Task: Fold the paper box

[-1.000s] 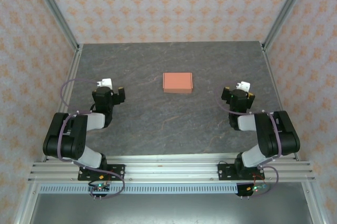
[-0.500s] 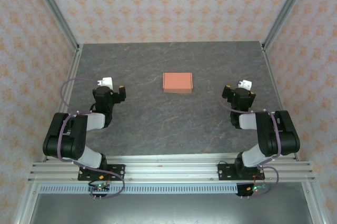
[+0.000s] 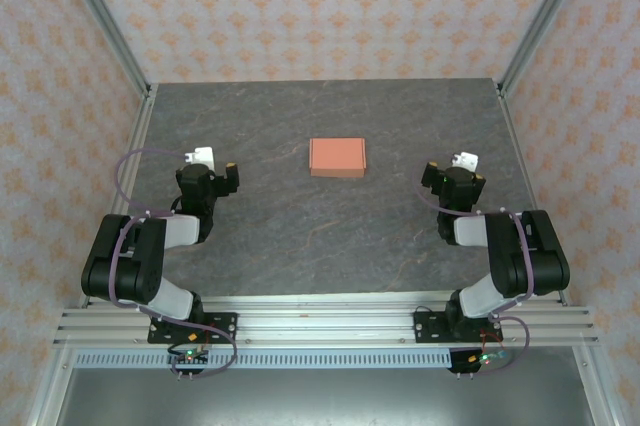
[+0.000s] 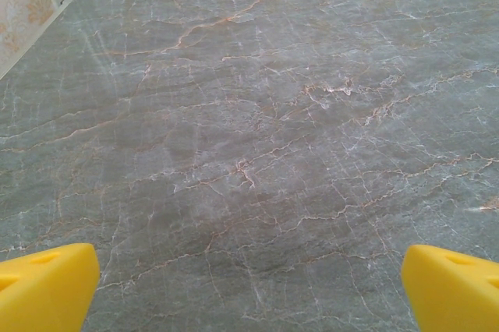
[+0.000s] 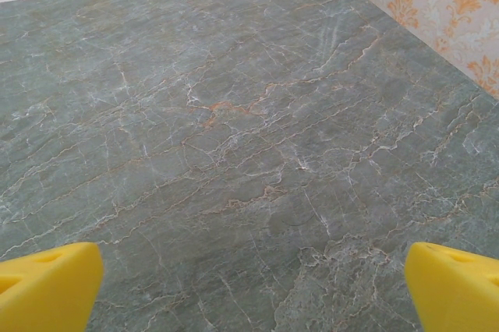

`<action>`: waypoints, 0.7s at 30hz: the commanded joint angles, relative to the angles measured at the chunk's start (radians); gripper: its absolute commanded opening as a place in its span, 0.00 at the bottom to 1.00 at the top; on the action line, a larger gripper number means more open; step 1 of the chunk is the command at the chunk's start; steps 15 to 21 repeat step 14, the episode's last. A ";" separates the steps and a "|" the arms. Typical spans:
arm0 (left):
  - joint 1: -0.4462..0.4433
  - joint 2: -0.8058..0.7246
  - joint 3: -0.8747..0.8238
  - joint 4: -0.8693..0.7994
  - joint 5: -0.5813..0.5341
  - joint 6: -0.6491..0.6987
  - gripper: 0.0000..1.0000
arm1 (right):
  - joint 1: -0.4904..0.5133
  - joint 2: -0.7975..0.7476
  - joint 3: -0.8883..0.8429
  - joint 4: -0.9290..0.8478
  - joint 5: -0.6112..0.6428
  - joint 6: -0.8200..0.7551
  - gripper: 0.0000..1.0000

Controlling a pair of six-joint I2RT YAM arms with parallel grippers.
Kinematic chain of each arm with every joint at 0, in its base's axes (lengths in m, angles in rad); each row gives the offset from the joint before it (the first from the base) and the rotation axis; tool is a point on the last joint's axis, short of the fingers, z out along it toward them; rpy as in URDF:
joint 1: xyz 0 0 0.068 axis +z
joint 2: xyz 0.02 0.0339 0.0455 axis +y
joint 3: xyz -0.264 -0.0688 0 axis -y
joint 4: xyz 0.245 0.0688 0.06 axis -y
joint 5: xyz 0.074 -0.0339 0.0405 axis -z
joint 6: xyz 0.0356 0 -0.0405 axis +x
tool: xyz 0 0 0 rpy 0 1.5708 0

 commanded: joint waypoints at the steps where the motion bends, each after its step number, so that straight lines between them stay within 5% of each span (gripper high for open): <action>1: -0.006 -0.003 -0.004 0.034 0.000 0.015 1.00 | -0.002 -0.002 0.016 0.005 -0.006 0.015 0.99; 21: -0.006 -0.003 -0.004 0.034 0.000 0.014 1.00 | -0.002 -0.001 0.018 0.006 -0.008 0.015 0.99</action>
